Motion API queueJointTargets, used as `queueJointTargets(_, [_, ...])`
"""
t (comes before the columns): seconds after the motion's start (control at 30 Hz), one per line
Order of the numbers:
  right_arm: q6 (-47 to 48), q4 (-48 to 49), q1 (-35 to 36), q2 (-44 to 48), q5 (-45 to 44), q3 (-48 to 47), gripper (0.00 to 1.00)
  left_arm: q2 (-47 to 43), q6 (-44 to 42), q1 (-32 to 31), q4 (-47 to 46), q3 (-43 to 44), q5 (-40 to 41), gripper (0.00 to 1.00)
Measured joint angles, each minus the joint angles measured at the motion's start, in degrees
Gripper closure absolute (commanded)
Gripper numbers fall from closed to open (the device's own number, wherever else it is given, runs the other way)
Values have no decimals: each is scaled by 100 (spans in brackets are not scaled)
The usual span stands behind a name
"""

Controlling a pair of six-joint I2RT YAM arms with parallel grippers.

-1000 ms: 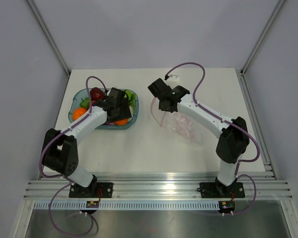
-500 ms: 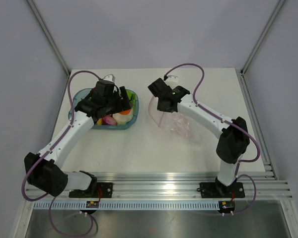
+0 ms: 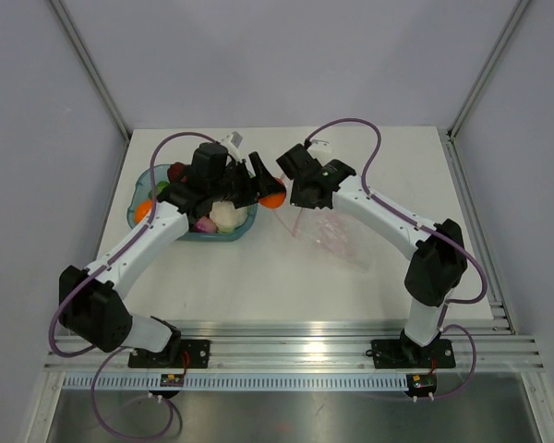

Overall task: Place the food in the zip-top bag and seal the zipper
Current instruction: Place the fake fruit in the zipper food storage bag.

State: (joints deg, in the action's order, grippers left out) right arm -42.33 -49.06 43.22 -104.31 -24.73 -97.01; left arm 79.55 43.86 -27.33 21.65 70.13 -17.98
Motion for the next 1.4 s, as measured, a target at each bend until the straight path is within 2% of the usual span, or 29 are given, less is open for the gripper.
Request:
queueJointTargets(0.33, [-20,170,0,476,328,245,100,765,299,-164,-269,39,-153,45])
queueJointTargets(0.5, [-28,278,0,623,446,330,100,962,321,-267,-240,199,-136,39])
queueJointTargets(0.6, [-42,289,-17,638,483,400,100,1034,321,-306,-214,313,-109,27])
queueJointTargets(0.63, [-50,295,-20,638,498,437,100,1038,321,-313,-208,330,-109,22])
queueJointTargets(0.67, [-57,295,-20,638,516,461,100,1040,319,-319,-197,352,-109,11])
queueJointTargets(0.77, [-92,365,-20,638,612,568,100,1045,317,-343,-170,424,-114,6])
queueJointTargets(1.4, [-190,597,-17,776,780,780,100,1045,-120,-372,542,632,85,4])
